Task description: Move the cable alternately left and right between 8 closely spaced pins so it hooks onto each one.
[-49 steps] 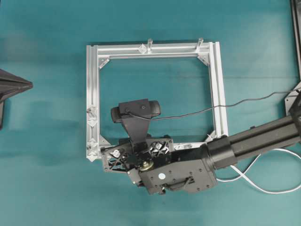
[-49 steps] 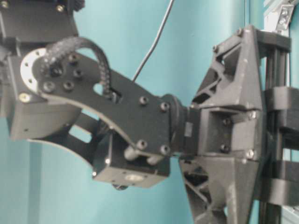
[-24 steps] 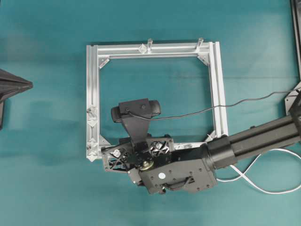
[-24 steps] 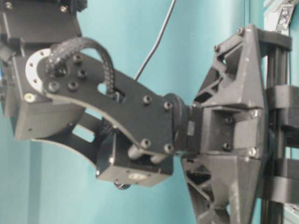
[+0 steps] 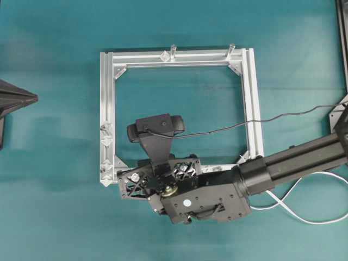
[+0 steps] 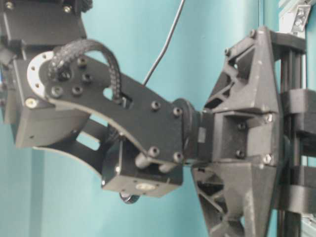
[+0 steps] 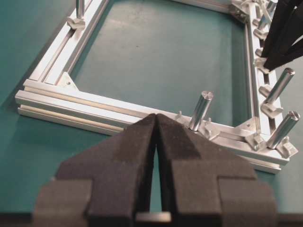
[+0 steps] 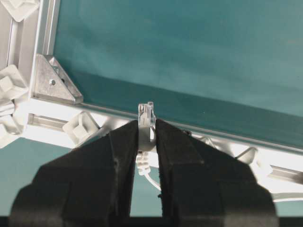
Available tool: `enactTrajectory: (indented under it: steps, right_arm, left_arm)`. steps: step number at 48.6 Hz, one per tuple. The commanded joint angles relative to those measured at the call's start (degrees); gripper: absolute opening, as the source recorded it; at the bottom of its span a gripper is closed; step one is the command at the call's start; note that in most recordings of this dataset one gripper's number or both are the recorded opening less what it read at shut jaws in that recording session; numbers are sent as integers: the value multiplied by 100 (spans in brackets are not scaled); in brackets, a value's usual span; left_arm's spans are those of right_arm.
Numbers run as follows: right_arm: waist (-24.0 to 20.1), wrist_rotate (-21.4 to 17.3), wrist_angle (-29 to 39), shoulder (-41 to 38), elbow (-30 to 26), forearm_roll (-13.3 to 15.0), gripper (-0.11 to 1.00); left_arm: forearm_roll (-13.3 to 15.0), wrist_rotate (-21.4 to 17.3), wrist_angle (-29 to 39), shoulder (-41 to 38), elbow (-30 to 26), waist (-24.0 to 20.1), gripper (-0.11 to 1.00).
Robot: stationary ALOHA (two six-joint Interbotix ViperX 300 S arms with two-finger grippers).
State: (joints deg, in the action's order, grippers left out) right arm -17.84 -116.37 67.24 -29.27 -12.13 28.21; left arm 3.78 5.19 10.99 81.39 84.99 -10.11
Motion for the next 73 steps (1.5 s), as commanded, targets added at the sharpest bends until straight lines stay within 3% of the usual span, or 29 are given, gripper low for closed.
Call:
enactTrajectory:
  steps: [1,43,73]
  right_arm:
    - [35,53,0,141,-62,26,15]
    - [809,940,-220,141,-79,53,15]
    - [1011,958,-870,-26,-325,132,15]
  left_arm:
    - [-18,26,-26,-88,-167,9,0]
    - [-9,26,-26,-88,-158,9,0]
    - [-9,26,-26,-88,-167,9,0]
